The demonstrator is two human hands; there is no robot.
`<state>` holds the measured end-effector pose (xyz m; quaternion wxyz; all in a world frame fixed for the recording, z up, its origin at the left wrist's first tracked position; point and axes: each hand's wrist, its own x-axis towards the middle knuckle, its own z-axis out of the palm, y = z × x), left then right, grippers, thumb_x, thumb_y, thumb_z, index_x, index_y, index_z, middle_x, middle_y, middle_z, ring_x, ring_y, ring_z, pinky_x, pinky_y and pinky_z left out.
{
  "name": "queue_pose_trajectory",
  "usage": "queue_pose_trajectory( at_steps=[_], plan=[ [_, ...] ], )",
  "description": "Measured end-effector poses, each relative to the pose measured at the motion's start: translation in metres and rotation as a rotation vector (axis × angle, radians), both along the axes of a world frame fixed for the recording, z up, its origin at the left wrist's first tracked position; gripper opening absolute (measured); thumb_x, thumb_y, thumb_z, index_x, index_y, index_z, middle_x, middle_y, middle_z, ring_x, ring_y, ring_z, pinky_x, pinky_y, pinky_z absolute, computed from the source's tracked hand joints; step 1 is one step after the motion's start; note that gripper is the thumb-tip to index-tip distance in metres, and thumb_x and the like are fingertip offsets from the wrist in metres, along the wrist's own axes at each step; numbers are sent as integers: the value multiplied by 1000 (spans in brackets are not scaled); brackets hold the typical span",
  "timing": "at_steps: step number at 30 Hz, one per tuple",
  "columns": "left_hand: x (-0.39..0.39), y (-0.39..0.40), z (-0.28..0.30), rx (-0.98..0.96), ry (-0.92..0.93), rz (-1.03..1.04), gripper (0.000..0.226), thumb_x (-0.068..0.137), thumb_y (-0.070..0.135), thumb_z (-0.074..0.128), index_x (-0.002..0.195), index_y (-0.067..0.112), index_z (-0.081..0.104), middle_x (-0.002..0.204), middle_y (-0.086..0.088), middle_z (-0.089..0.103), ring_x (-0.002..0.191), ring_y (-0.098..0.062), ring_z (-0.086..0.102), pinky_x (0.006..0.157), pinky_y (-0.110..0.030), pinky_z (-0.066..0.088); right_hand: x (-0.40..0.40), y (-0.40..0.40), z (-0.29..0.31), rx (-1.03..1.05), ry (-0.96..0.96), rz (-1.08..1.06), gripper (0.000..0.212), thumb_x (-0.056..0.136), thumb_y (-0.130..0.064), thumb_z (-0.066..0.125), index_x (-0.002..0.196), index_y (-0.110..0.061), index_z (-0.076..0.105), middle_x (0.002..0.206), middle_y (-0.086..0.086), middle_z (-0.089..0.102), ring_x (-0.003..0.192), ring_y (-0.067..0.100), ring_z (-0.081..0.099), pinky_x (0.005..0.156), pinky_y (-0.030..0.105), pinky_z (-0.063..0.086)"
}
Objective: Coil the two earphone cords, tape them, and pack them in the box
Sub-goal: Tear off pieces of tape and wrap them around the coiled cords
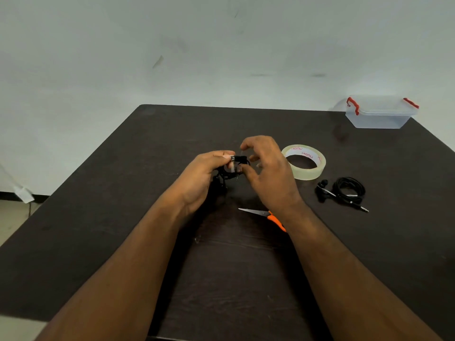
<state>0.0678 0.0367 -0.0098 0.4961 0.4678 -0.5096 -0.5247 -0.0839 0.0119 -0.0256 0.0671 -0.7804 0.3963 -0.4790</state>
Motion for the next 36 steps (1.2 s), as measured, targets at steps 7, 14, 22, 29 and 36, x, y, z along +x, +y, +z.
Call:
queue_pose_trajectory(
  at_steps=[7, 14, 22, 29, 36],
  plan=[
    [2, -4, -3, -25, -23, 110, 21, 94, 14, 56, 103, 2, 70, 115, -11, 67, 110, -17, 61, 95, -26, 44, -2, -4, -3, -305, 44, 83, 8, 77, -10, 78, 85, -10, 75, 108, 9, 66, 96, 25, 56, 84, 26, 44],
    [-1, -4, -6, -120, -156, 215, 14, 86, 9, 66, 76, 3, 74, 81, -10, 73, 82, -10, 67, 80, -21, 50, -2, -6, -1, -348, 113, 131, 4, 79, -8, 75, 75, -9, 76, 90, 4, 68, 88, 24, 54, 80, 18, 38],
    [-2, -7, -13, -145, -193, 309, 36, 89, 12, 63, 60, -9, 56, 60, -21, 52, 57, -19, 46, 55, -28, 42, 9, -5, -3, -361, 139, 191, 6, 78, -3, 73, 73, -6, 75, 88, 8, 66, 84, 21, 55, 73, 24, 44],
    [5, -1, -4, -181, -240, 36, 35, 101, 25, 45, 85, 11, 72, 72, -5, 69, 73, -11, 62, 72, -23, 50, -2, -3, 0, -126, -53, 83, 5, 78, -2, 73, 82, -4, 72, 82, 4, 70, 79, 11, 63, 73, 25, 51],
    [17, -7, -12, -277, -555, 22, 19, 91, 28, 61, 95, 44, 71, 82, 24, 70, 87, 4, 63, 96, -42, 45, -5, 4, 5, 227, -272, 103, 6, 76, -8, 78, 78, -12, 74, 76, -4, 71, 72, 7, 65, 67, 20, 52]
  ],
)
